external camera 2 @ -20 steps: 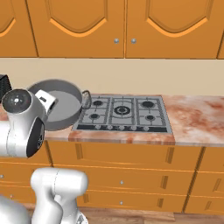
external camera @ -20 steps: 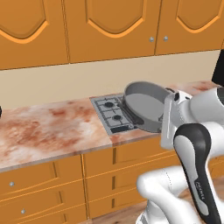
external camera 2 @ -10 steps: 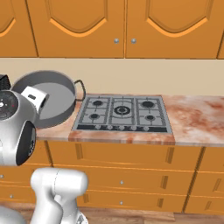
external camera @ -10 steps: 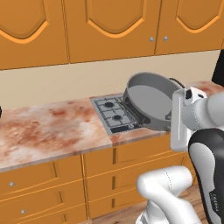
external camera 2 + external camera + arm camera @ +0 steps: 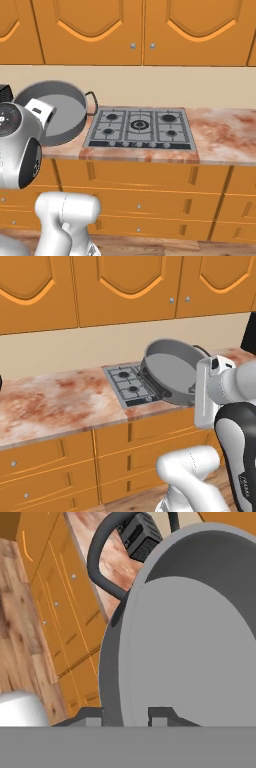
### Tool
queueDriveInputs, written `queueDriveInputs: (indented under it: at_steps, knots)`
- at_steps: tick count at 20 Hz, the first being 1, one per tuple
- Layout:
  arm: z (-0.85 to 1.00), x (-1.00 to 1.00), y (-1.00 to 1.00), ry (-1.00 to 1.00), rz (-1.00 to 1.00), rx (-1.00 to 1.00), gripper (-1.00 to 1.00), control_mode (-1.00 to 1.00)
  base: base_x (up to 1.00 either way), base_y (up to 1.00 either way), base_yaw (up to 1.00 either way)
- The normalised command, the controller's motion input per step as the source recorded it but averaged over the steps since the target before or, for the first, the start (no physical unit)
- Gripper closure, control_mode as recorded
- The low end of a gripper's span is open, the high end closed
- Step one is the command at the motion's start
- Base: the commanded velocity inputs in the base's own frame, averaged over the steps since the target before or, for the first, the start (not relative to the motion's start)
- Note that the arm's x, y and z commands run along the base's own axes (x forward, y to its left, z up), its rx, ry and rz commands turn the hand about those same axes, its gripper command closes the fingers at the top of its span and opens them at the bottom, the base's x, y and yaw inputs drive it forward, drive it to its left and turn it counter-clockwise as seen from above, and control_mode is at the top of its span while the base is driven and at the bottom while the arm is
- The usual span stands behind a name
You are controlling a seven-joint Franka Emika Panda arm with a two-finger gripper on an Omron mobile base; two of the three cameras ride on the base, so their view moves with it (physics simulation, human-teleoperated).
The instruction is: Move the pot and pan from the stove into the sink.
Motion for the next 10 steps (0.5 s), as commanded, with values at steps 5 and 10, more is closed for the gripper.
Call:
queueDriveInputs:
  at_steps: [5, 10]
  knots:
    - [0.0, 0.0, 0.0, 0.0, 0.0, 0.0, 1.0, 1.0, -0.66, -0.07, 0.0]
    - [0.0, 0.0, 0.0, 0.0, 0.0, 0.0, 1.0, 1.0, -0.67, -0.05, 0.0]
